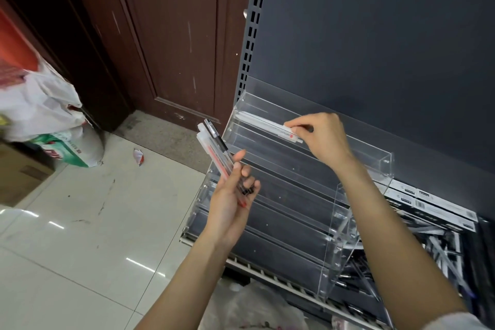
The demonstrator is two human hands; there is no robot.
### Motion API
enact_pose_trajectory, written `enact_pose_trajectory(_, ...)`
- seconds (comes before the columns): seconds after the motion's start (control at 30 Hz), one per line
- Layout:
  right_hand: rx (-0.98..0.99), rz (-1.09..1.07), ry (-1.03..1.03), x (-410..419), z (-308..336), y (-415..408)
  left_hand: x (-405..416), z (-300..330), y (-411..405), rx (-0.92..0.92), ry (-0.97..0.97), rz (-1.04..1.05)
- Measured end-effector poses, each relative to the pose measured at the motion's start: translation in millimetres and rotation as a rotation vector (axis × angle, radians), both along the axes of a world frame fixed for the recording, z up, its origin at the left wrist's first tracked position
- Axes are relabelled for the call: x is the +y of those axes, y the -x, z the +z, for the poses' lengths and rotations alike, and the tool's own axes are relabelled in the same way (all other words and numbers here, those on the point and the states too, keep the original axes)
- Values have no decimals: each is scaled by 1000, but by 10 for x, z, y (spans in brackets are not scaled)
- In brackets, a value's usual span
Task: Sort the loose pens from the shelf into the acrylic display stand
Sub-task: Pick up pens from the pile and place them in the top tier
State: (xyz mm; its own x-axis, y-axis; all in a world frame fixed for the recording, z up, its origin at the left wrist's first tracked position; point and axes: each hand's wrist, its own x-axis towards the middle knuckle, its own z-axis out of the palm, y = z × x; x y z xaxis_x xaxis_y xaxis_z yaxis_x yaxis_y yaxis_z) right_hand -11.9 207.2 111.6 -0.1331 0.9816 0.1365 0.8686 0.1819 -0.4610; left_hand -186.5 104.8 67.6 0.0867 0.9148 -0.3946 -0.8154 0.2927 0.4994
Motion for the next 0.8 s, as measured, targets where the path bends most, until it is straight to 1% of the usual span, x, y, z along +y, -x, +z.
enact_pose_trajectory(0.13,-18,45,96,17,34,16,-3,4,24,2,-24,-12)
enact_pose_trajectory(0.17,-17,41,90,2,43,25,-3,14,25,1,-30,-17)
enact_pose_trajectory(0.23,-19,27,-16,-86,80,67,-2,32,15,-4,-34,-25)
enact_pose_trajectory(0.3,81,40,-140,-263,139,152,-2,57,-17,11,-25,-30)
enact_pose_trajectory(0.33,152,58,-159,-378,177,212,-1,69,-41,26,-22,-34)
enact_pose_trajectory(0.4,242,90,-103,-613,218,341,-1,104,-108,48,-39,-55)
enact_pose_trajectory(0.47,290,93,-24,-770,179,430,-17,145,-199,93,-91,-91)
enact_pose_trajectory(0.6,337,-47,30,-861,68,414,-84,162,-416,285,-146,-172)
enact_pose_trajectory(0.67,396,-105,64,-868,44,334,-108,146,-506,343,-177,-206)
enact_pose_trajectory(0.73,483,-115,101,-879,31,236,-114,138,-568,341,-191,-233)
enact_pose_trajectory(0.8,574,-146,86,-887,46,111,-113,139,-606,320,-218,-263)
